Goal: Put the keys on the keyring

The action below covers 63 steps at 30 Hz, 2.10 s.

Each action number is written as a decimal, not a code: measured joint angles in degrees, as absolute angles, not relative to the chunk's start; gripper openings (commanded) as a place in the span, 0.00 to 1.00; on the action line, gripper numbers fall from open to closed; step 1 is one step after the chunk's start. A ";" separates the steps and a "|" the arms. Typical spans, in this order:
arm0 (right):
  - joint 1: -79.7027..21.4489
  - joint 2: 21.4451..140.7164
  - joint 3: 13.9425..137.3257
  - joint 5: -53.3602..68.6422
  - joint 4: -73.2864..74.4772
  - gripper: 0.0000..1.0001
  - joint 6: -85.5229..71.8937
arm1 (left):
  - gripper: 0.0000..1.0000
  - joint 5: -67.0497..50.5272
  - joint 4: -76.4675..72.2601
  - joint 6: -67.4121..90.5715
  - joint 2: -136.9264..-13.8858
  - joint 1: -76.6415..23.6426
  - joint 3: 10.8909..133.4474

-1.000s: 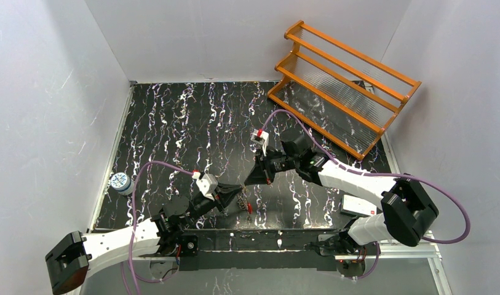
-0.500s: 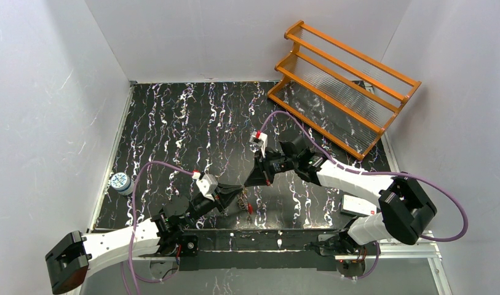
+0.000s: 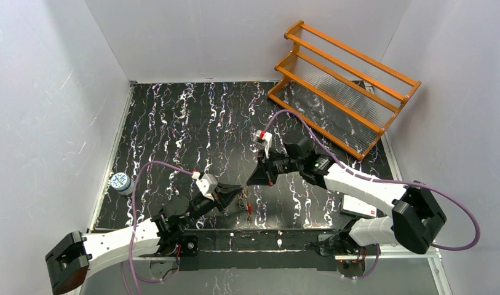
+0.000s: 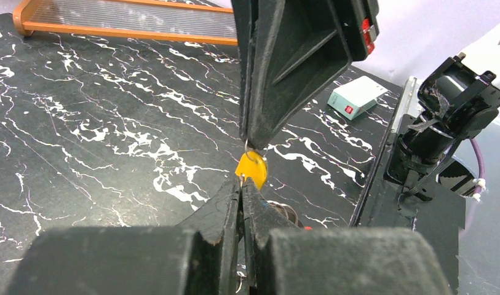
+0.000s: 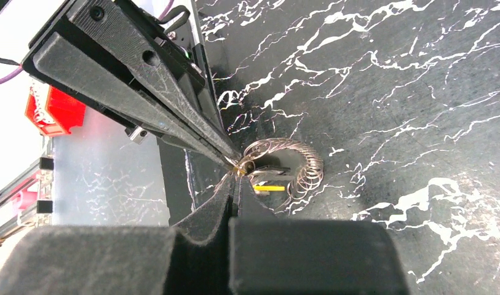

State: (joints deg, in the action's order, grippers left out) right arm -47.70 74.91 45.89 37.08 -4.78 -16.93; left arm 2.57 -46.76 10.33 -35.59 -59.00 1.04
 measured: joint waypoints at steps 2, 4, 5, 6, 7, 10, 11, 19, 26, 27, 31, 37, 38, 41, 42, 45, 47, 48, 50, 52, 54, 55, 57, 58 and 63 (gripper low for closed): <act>-47.70 73.49 45.34 36.23 -4.54 0.01 -16.67 | 0.00 2.63 -47.05 10.50 -35.77 -59.00 0.95; -47.70 72.38 44.53 35.59 -4.03 0.01 -16.47 | 0.00 2.85 -47.44 10.72 -36.07 -59.00 0.80; -47.70 72.12 44.27 35.40 -3.90 0.01 -16.47 | 0.00 2.98 -47.57 10.81 -36.25 -59.00 0.75; -47.70 71.81 43.86 35.07 -3.42 0.01 -16.47 | 0.00 3.11 -47.62 11.00 -36.51 -59.00 0.75; -47.70 71.57 43.40 34.76 -3.09 0.01 -16.47 | 0.00 3.33 -47.75 11.18 -36.84 -59.00 0.75; -47.48 70.83 41.95 33.82 -2.09 0.01 -16.69 | 0.00 4.47 -48.58 12.08 -38.26 -59.00 0.75; -47.22 70.46 41.47 33.43 -1.58 0.01 -16.86 | 0.00 4.93 -49.04 12.25 -38.76 -59.00 0.75; -37.95 67.31 37.19 32.51 0.40 0.01 -19.97 | 0.02 8.62 -51.68 12.64 -49.17 -59.00 5.28; -31.16 67.26 36.14 33.82 2.50 0.01 -20.88 | 0.10 13.26 -50.57 13.72 -63.86 -59.00 11.97; -30.87 67.29 35.94 34.09 2.79 0.01 -20.91 | 0.12 13.76 -49.98 13.96 -65.49 -59.00 12.60; -30.37 68.40 35.77 35.05 3.11 0.01 -20.91 | 0.28 15.68 -45.28 14.81 -71.35 -59.00 16.82; -30.37 71.40 35.77 36.84 2.94 0.01 -20.78 | 0.77 19.49 -36.71 16.91 -73.10 -58.98 24.16; -30.37 72.27 35.77 37.28 2.94 0.01 -20.73 | 0.81 20.53 -34.89 17.82 -72.99 -58.96 25.08; -30.37 74.98 35.77 38.06 2.92 0.01 -20.58 | 0.84 23.03 -28.97 21.74 -72.18 -58.67 26.94; -30.37 75.94 35.77 38.20 2.94 0.01 -20.51 | 0.84 23.73 -26.55 23.70 -71.81 -58.54 27.35; -30.37 78.37 35.77 38.39 2.98 0.01 -20.14 | 0.83 24.45 -18.90 30.20 -70.89 -57.91 27.81; -30.37 79.66 35.77 38.39 3.05 0.01 -19.64 | 0.81 24.01 -14.50 34.00 -70.59 -57.65 27.79; -30.37 80.29 35.77 38.39 3.14 0.01 -19.42 | 0.79 23.20 -12.45 36.25 -70.48 -57.52 27.73; -30.37 81.43 35.77 38.76 3.27 0.01 -19.16 | 0.75 21.17 -8.97 40.95 -70.04 -57.45 27.11; -30.39 82.56 35.75 38.94 3.36 0.01 -18.83 | 0.69 18.87 -6.76 45.28 -69.41 -57.45 25.80; -30.61 83.77 35.68 39.24 3.38 0.01 -18.61 | 0.62 16.73 -6.63 49.45 -68.40 -57.45 23.73; -30.79 84.18 35.51 39.27 3.38 0.01 -18.55 | 0.57 15.35 -7.07 51.31 -67.61 -57.43 23.07; -31.46 84.47 34.76 39.55 3.36 0.01 -18.55 | 0.46 13.89 -8.60 54.04 -67.00 -57.14 21.67; -31.90 84.47 34.20 39.88 3.20 0.01 -18.72 | 0.38 13.19 -9.28 55.11 -67.20 -57.06 21.23; -32.71 84.38 32.91 38.94 4.54 0.08 -19.16 | 0.17 13.58 -6.87 56.14 -72.23 -56.73 24.51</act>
State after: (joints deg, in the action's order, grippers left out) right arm -32.71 84.38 32.91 38.94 4.54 -19.16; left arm 13.58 -6.87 56.14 -72.23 -56.73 24.51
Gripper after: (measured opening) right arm 0.031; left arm 0.258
